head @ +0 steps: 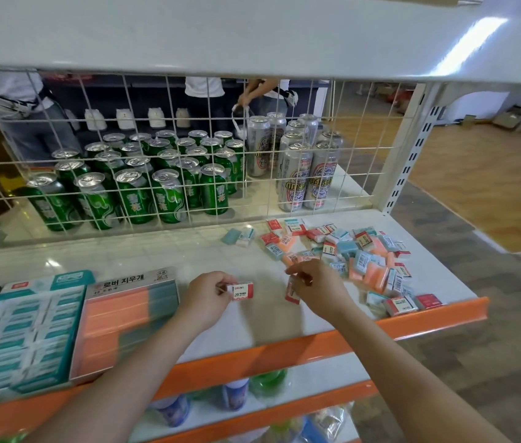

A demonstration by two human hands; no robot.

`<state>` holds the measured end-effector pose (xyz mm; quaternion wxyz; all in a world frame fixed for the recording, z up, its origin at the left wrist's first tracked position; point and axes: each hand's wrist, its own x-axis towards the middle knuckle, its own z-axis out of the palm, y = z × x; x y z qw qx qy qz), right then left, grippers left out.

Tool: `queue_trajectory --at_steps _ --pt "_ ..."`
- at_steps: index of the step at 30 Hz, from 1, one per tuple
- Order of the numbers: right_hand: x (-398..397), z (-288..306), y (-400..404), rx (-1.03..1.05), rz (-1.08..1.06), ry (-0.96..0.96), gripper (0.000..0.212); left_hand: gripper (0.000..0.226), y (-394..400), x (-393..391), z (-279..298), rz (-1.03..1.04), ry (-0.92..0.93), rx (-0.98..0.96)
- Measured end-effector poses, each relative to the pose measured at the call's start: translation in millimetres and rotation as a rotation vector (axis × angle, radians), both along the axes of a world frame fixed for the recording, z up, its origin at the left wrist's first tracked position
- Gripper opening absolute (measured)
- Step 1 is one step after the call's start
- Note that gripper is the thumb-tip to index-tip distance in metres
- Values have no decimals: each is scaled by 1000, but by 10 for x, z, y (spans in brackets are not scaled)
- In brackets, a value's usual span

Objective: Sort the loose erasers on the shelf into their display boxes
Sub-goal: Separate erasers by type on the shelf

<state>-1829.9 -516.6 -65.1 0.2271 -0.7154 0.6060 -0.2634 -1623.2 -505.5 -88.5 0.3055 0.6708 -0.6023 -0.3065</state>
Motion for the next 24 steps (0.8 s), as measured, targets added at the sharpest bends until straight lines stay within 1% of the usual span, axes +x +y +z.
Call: queue_trajectory --at_steps 4,8,15,16,17,20,22,24 --pt "175 -6 0 45 66 -27 30 26 38 28 21 8 -14 0" --pt "219 -40 -2 80 94 79 33 25 21 0 45 17 -21 -18" --pt "51 -47 34 131 41 194 34 24 -4 -34 61 47 -29 -12" --pt "22 -40 33 126 29 179 33 24 1 -46 68 43 -25 -14" --pt "-5 -30 34 125 12 122 31 24 4 -59 76 40 -16 -14" --pt "-64 33 45 133 -17 -95 25 25 37 -107 127 29 34 -27" --pt "-81 102 74 130 -16 -185 23 25 67 -130 176 29 96 -43" --pt "-102 170 117 128 -23 -322 21 24 104 -138 222 46 162 -57"
